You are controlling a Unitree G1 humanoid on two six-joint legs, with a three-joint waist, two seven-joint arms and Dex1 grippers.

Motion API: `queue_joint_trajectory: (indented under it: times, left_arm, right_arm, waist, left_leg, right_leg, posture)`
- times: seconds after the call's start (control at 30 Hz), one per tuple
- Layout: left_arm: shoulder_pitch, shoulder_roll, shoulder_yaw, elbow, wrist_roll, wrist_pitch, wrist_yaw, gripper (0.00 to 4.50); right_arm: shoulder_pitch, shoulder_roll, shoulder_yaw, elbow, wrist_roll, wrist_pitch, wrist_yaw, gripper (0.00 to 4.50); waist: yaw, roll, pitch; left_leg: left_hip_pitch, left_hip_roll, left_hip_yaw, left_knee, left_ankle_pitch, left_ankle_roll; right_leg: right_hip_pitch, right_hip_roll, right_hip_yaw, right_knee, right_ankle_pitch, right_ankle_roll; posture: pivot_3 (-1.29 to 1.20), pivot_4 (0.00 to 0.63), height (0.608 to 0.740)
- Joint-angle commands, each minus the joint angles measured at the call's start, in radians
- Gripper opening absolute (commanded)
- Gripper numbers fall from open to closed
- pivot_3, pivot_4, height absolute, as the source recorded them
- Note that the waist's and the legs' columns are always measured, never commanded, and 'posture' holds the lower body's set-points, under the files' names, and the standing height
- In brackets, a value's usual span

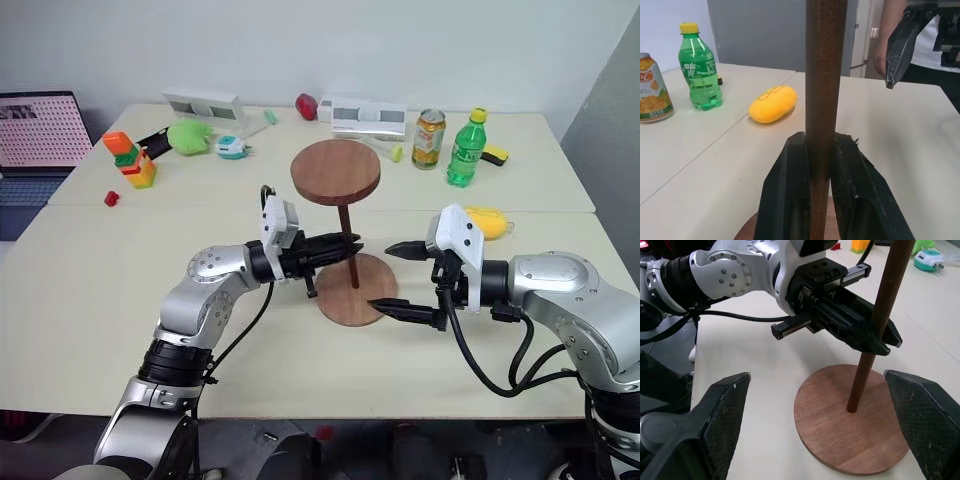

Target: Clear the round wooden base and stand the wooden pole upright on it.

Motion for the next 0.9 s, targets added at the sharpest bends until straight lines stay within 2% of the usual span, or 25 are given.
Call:
queue_joint_trajectory:
  times: [0.03, 0.27, 0.33, 0.37, 0.47, 0.7, 0.8, 0.9]
  left_arm:
    - [0.01, 0.014, -0.008, -0.012, 0.003, 0.008, -0.006, 0.25]
    - [0.035, 0.032, -0.017, -0.029, -0.009, 0.088, 0.0, 0.25]
    - [0.029, 0.051, -0.015, -0.023, -0.004, 0.132, 0.012, 0.95]
    - [0.025, 0.059, -0.012, -0.024, -0.016, 0.154, 0.004, 1.04]
    - [0.017, 0.077, -0.011, -0.033, -0.029, 0.163, -0.027, 1.82]
    - [-0.017, 0.128, 0.006, -0.018, -0.018, 0.126, -0.079, 3.26]
    - [-0.055, 0.192, 0.037, 0.022, -0.005, 0.094, -0.114, 3.8]
    - [-0.059, 0.314, 0.05, 0.023, -0.007, 0.082, -0.215, 4.36]
  right_arm:
    - [-0.006, 0.0, -0.027, -0.021, 0.011, -0.02, -0.006, 4.5]
    - [-0.02, -0.001, -0.026, -0.001, 0.009, -0.02, -0.001, 4.5]
    - [-0.021, 0.0, -0.024, 0.0, 0.007, -0.021, -0.002, 4.5]
    - [-0.022, 0.0, -0.024, 0.0, 0.008, -0.02, -0.003, 4.5]
    - [-0.025, 0.001, -0.024, 0.002, 0.007, -0.02, -0.004, 4.5]
    - [-0.025, 0.007, -0.031, 0.006, 0.007, -0.023, -0.013, 4.5]
    - [-0.013, 0.001, -0.041, 0.0, 0.014, -0.02, -0.015, 4.5]
    - [0.001, -0.01, -0.053, 0.002, 0.021, -0.02, -0.006, 4.5]
  waist:
    - [0.0, 0.0, 0.0]
    - [0.0, 0.0, 0.0]
    - [-0.001, 0.0, 0.0]
    - [-0.001, 0.0, 0.0]
    - [-0.001, 0.0, 0.0]
    - [0.001, 0.0, 0.0]
    - [0.0, 0.0, 0.0]
    - [-0.004, 0.0, 0.0]
  left_leg:
    - [0.0, 0.0, 0.0, 0.0, 0.0, 0.0]
    - [0.0, 0.0, 0.0, 0.0, 0.0, 0.0]
    - [0.001, 0.0, 0.0, 0.0, 0.0, 0.0]
    - [0.002, 0.0, 0.0, 0.0, 0.0, 0.0]
    - [0.003, 0.0, -0.001, -0.001, -0.001, 0.002]
    - [0.002, 0.0, -0.002, -0.001, -0.001, 0.002]
    - [0.002, 0.0, -0.001, -0.001, -0.001, 0.002]
    - [0.003, 0.001, -0.001, -0.002, -0.001, 0.002]
  right_leg:
    - [0.0, 0.0, 0.0, 0.0, 0.0, 0.0]
    - [0.001, 0.0, 0.0, 0.0, 0.0, 0.0]
    - [0.001, 0.0, 0.0, -0.001, 0.0, 0.0]
    - [0.002, 0.0, 0.0, -0.001, 0.0, 0.0]
    - [0.003, 0.0, 0.0, -0.001, 0.0, 0.0]
    - [0.003, 0.0, -0.001, -0.002, 0.0, 0.0]
    - [0.003, 0.0, -0.001, -0.002, 0.0, 0.0]
    - [0.003, 0.001, -0.001, -0.001, 0.0, 0.0]
  posture:
    - [0.0, 0.15, 0.74]
    - [0.0, 0.15, 0.74]
    - [0.0, 0.15, 0.74]
    - [0.0, 0.15, 0.74]
    - [0.0, 0.15, 0.74]
    - [0.0, 0.15, 0.74]
    - [0.0, 0.15, 0.74]
    - [0.0, 0.15, 0.74]
